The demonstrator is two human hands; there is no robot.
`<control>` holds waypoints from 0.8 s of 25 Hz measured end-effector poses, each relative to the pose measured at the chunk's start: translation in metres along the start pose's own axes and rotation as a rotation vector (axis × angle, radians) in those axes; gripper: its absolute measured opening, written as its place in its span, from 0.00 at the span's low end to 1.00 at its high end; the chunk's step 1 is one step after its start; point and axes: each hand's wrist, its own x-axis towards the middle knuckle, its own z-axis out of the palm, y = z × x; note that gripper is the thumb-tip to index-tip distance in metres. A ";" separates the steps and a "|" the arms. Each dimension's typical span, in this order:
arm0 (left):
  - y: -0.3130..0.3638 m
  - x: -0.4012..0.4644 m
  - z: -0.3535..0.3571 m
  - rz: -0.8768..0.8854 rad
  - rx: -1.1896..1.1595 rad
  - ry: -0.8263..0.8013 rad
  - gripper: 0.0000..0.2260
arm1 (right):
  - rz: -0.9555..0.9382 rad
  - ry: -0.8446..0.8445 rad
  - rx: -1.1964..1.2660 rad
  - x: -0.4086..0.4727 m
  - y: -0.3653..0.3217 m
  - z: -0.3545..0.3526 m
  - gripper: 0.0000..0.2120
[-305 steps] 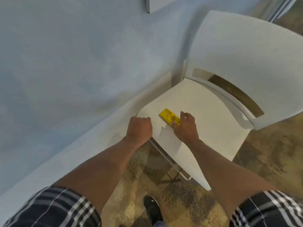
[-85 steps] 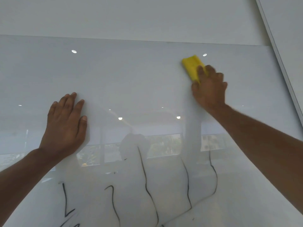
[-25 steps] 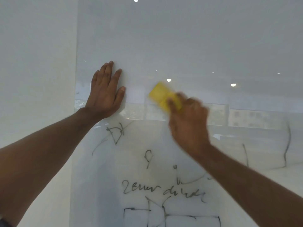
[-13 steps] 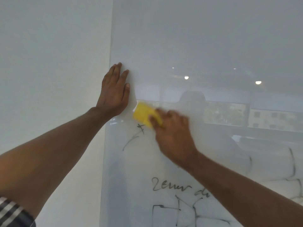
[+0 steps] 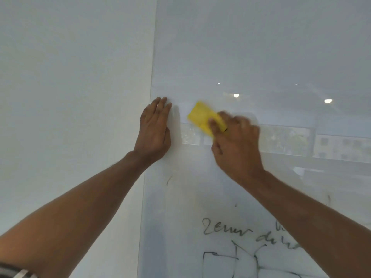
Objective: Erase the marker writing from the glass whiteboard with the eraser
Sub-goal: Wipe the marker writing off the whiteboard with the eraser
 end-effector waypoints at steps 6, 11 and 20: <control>0.057 -0.037 0.022 0.423 -0.025 -0.073 0.30 | -0.227 -0.136 0.184 -0.028 -0.001 -0.003 0.24; 0.039 -0.026 0.029 0.219 0.044 -0.020 0.26 | -0.091 -0.207 0.458 -0.016 0.039 -0.002 0.37; -0.004 -0.013 0.018 -0.289 0.033 0.182 0.29 | -0.157 -0.046 0.308 -0.008 0.077 0.007 0.28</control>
